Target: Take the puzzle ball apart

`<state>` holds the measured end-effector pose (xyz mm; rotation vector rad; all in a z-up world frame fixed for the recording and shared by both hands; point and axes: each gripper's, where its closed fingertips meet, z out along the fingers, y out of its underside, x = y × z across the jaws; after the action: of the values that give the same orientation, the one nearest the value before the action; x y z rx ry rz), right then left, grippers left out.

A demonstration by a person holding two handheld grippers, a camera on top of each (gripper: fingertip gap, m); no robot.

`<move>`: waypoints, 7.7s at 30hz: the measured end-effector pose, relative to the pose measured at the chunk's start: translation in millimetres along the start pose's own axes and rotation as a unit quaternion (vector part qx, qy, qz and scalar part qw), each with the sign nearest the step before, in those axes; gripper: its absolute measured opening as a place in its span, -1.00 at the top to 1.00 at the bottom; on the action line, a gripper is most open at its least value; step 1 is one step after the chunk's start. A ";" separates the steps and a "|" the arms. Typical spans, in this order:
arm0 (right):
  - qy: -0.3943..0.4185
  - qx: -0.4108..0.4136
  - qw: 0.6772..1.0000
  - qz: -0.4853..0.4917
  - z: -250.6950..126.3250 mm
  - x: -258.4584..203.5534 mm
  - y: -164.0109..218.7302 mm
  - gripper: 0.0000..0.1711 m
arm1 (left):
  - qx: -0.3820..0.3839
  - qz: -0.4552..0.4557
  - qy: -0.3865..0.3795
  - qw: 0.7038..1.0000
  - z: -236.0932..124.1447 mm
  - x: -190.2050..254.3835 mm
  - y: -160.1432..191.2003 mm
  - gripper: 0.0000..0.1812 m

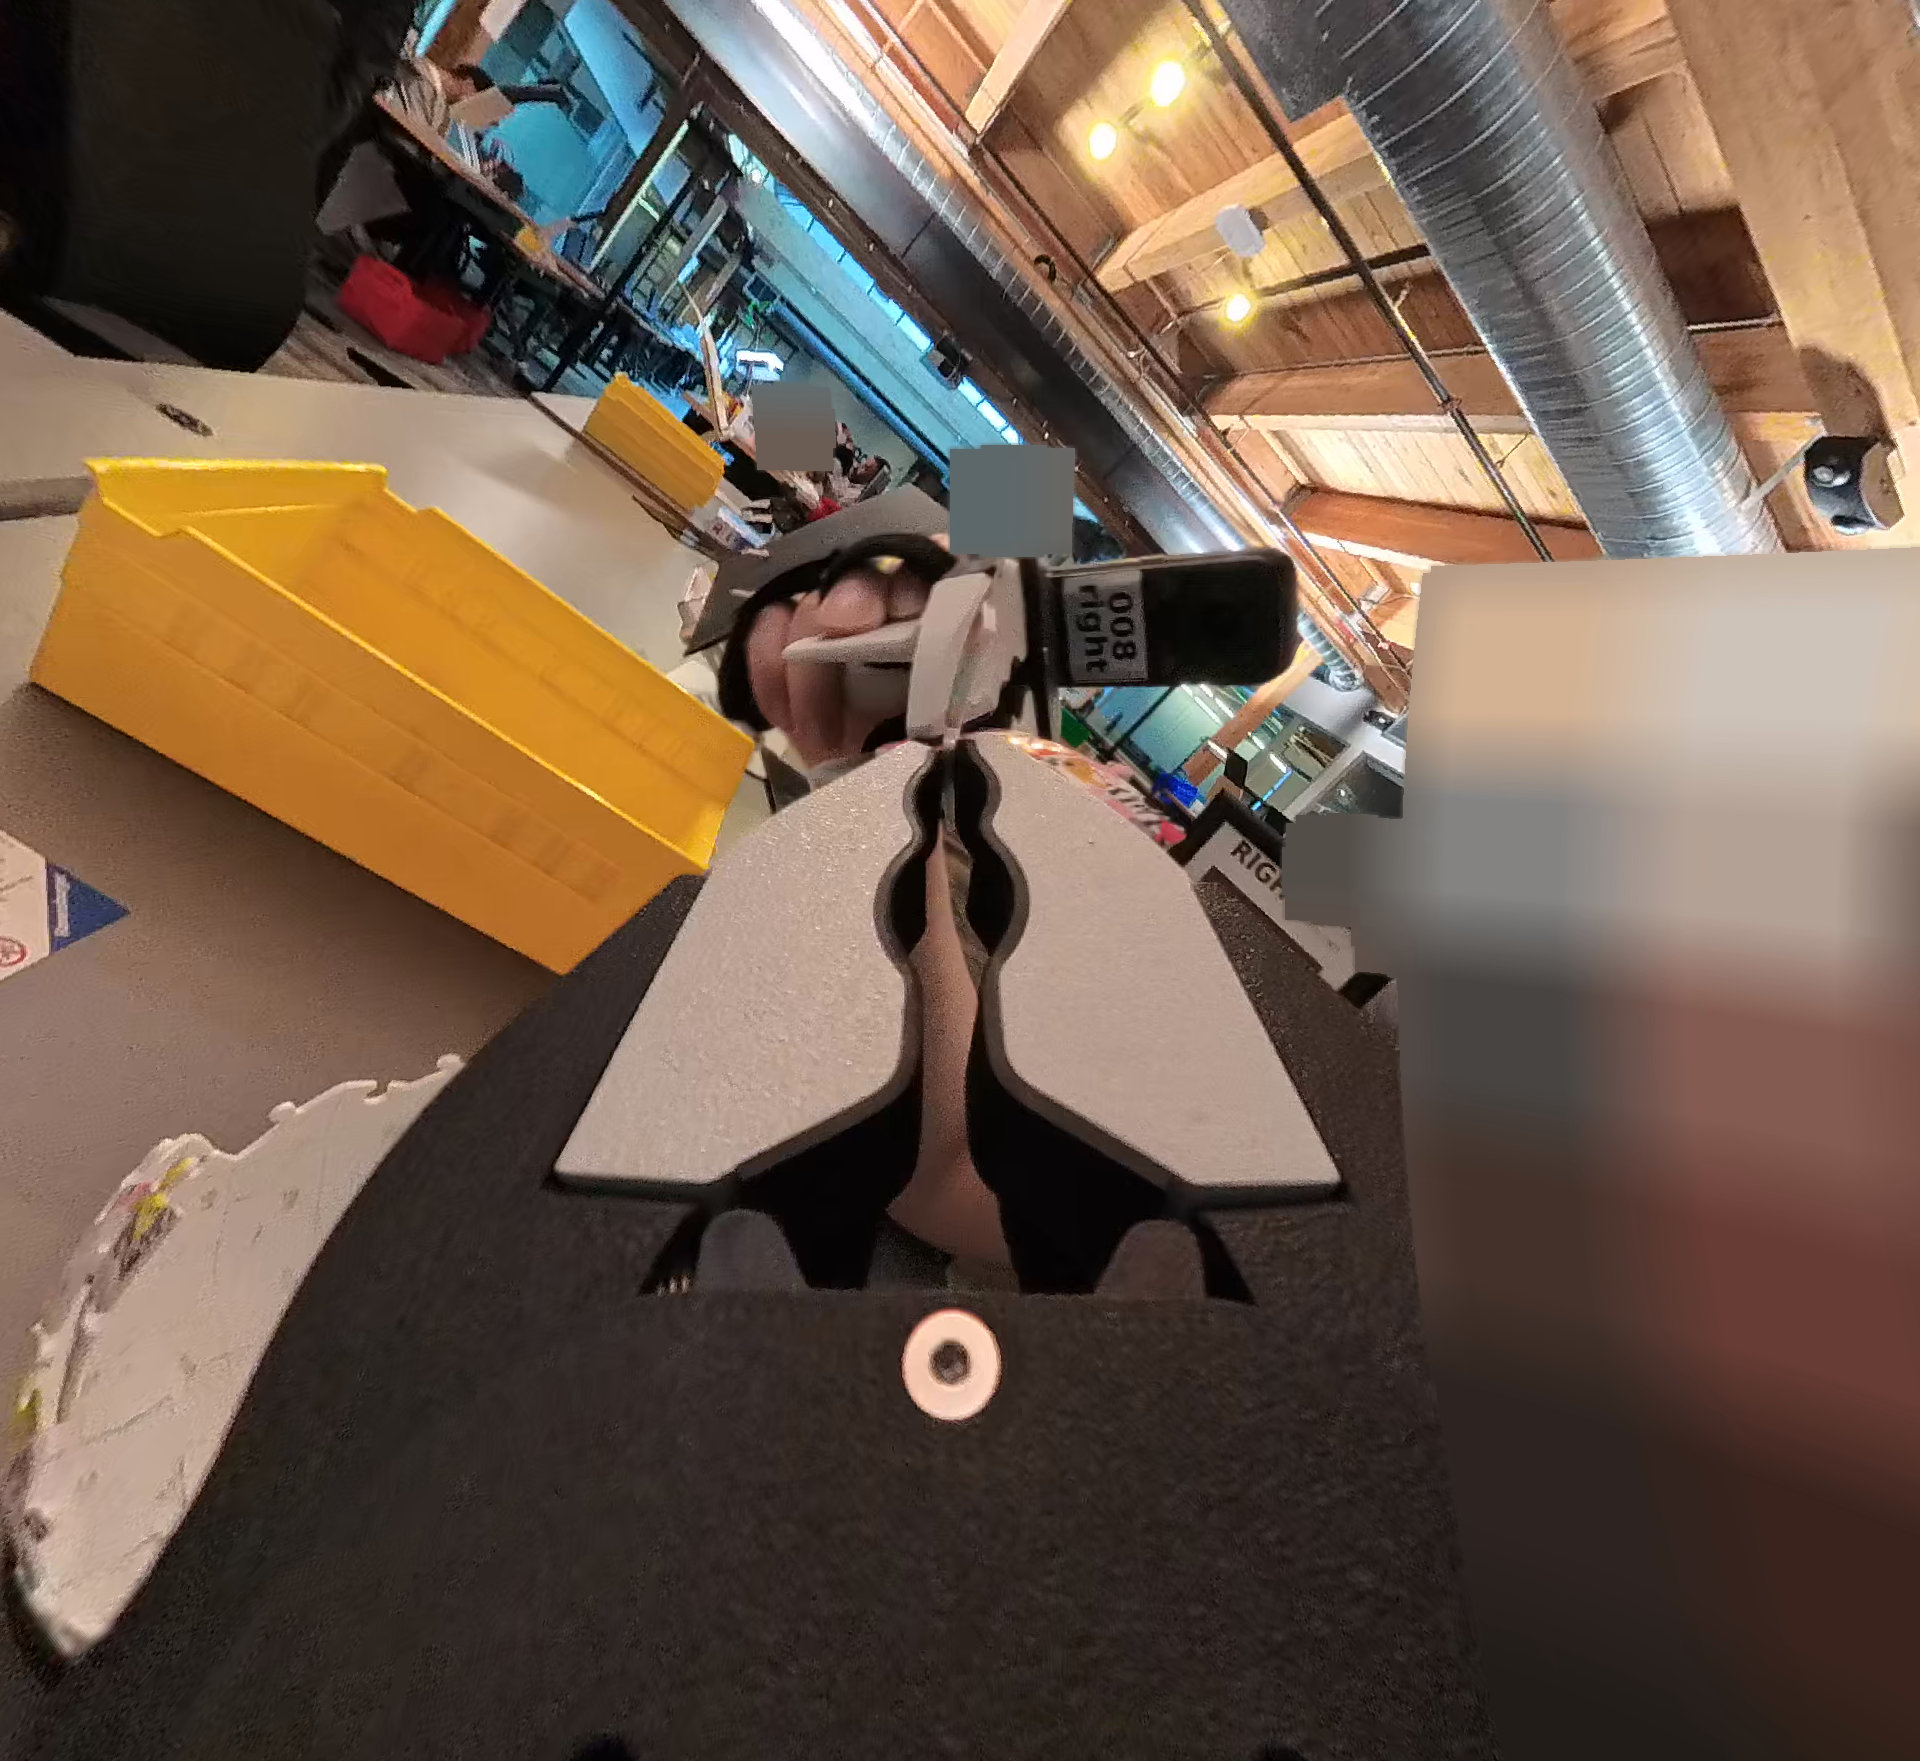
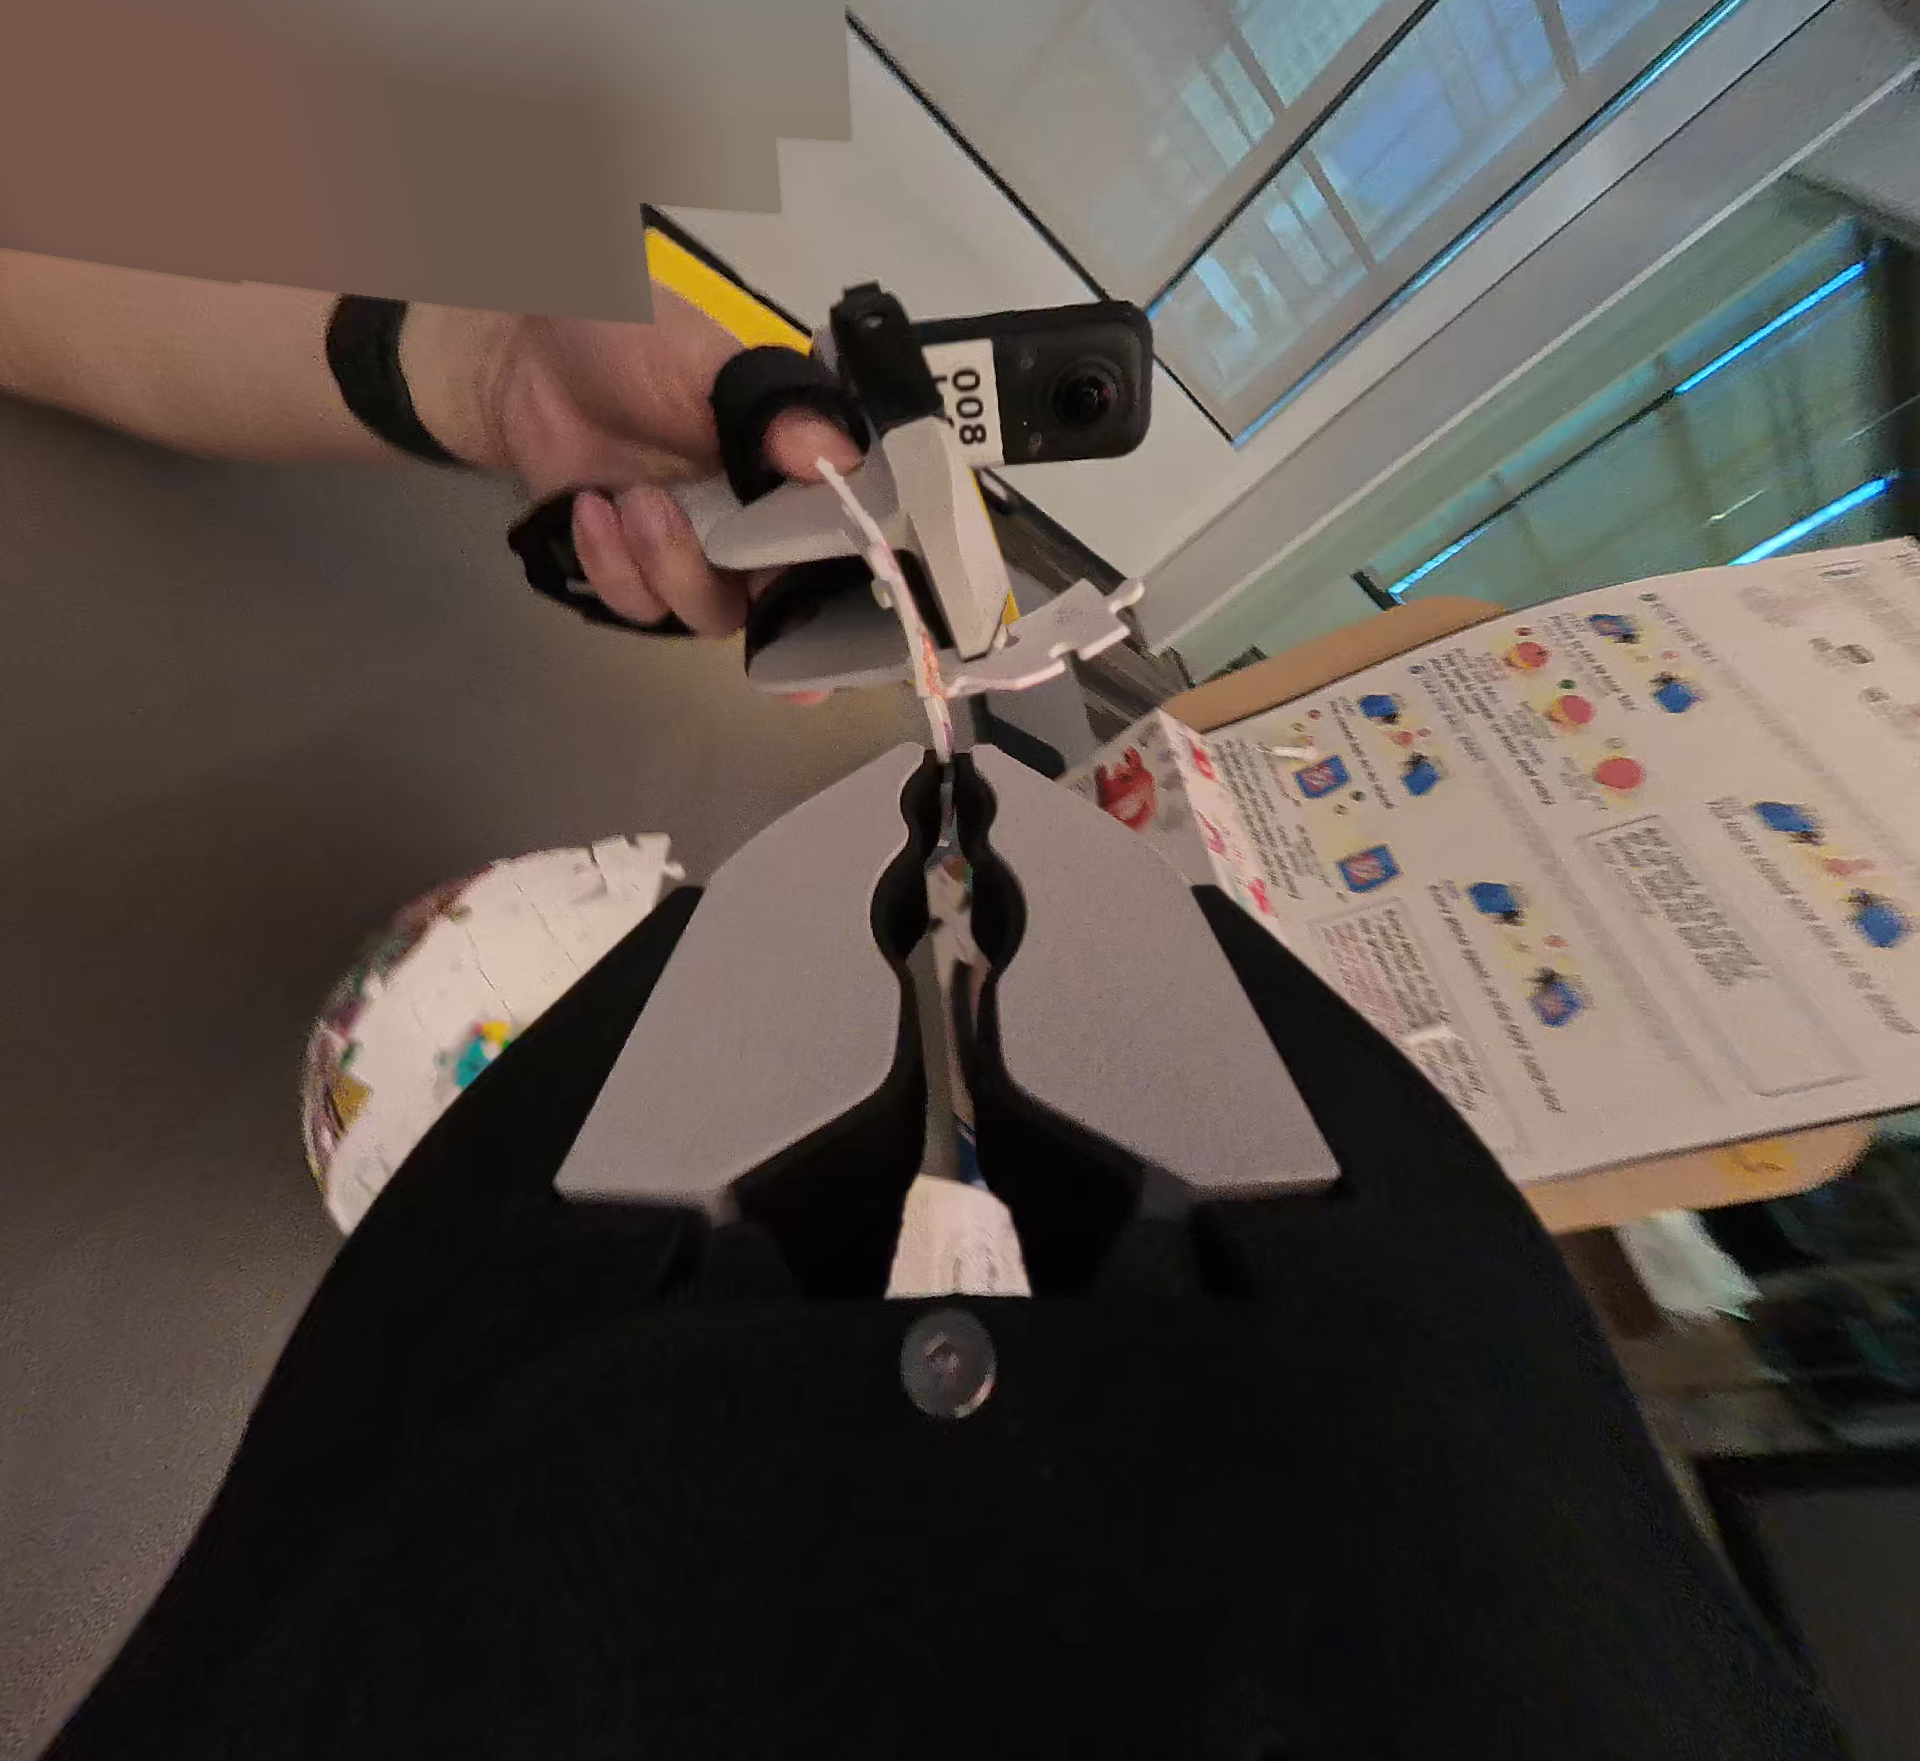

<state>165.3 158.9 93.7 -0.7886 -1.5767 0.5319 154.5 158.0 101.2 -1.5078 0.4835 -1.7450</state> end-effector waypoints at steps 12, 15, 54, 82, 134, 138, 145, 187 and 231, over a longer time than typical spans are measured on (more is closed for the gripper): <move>0.060 0.010 0.971 0.231 -52.0 47.5 1.5 0.97 | -0.035 0.051 -0.052 0.997 0.6 -13.9 7.6 0.98; 0.115 -0.015 0.948 0.295 -96.0 58.2 -0.1 0.97 | -0.058 0.054 -0.055 0.995 9.0 -7.3 14.3 0.98; 0.360 -0.044 0.779 0.511 -355.6 -11.3 102.8 0.96 | -0.462 0.101 -0.288 0.833 267.1 -206.8 115.6 0.75; 0.095 0.012 0.810 0.578 -243.4 -0.5 113.6 0.97 | -0.359 0.331 -0.021 0.872 264.1 -60.5 54.6 0.77; -0.013 0.191 0.942 0.277 -221.8 -3.6 27.2 0.97 | -0.424 -0.016 0.112 0.899 223.4 24.1 64.5 0.96; -0.090 0.258 0.906 0.324 -221.3 -5.3 27.7 0.97 | -0.431 -0.027 0.100 0.896 223.7 24.3 67.4 0.95; -0.074 0.282 0.906 0.305 -216.7 1.4 26.8 0.93 | -0.420 -0.046 0.090 0.902 217.8 18.4 61.1 0.97; -0.413 0.172 0.794 0.411 -151.2 -70.1 35.2 0.97 | -0.623 0.076 0.106 0.771 159.8 19.7 89.7 0.97; 0.412 -0.102 0.712 0.560 -341.2 26.4 179.2 0.84 | -0.533 0.227 -0.282 0.765 255.7 -225.3 102.7 0.86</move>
<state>532.9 263.3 36.4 -1.8492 -0.1617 0.6931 431.1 310.5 -62.9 -2.2699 1.5093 -0.4763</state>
